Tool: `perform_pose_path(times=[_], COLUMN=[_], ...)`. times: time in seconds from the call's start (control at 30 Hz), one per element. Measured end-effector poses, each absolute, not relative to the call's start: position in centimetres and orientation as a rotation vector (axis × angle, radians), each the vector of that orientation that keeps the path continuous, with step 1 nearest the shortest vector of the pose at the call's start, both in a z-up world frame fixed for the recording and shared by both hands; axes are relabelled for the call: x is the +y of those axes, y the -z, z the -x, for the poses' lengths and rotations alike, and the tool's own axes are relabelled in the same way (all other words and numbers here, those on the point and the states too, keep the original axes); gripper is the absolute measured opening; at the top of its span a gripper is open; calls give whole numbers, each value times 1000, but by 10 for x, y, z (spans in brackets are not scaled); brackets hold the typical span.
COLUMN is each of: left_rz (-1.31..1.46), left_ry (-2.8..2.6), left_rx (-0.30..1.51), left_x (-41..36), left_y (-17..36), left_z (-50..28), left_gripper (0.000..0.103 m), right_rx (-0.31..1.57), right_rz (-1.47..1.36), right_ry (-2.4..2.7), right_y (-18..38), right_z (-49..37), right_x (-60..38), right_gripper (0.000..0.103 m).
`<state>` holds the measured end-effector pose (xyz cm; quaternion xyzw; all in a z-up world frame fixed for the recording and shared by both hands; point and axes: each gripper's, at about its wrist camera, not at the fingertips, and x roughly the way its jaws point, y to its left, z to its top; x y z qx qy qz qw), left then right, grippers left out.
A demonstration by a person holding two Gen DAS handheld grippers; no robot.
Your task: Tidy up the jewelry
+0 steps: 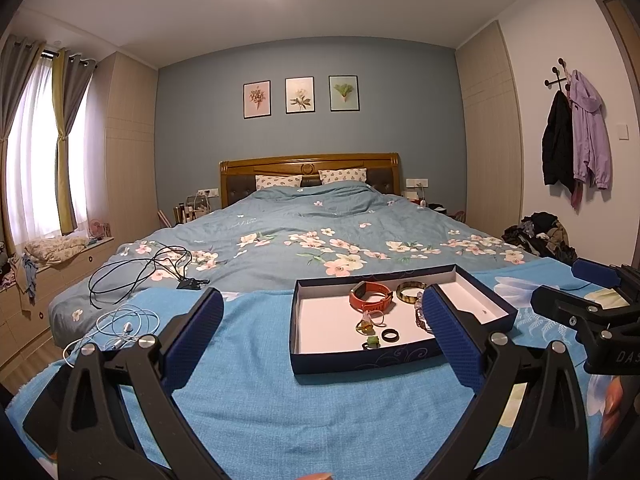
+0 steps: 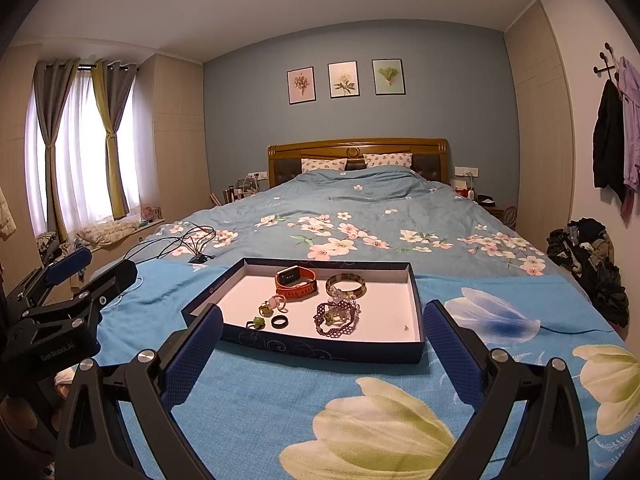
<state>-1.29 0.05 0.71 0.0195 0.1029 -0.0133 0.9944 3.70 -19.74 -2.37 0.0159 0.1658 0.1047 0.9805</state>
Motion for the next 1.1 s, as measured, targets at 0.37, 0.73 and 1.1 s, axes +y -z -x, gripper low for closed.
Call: perform_pose_path(times=[0.37, 0.73, 1.1], left_rz=[-39, -56, -24], left_ry=[24, 15, 40], left_rx=[208, 188, 284], left_x=[0, -1, 5], left_y=[-7, -4, 7], left_z=[14, 11, -9], left_gripper=[98, 97, 98], right_rx=[329, 333, 403], right_rz=[-31, -38, -17], right_ry=[-208, -209, -154], right_y=[24, 23, 29], right_z=[-37, -37, -52], right_x=[-197, -200, -213], right_gripper=[97, 97, 97])
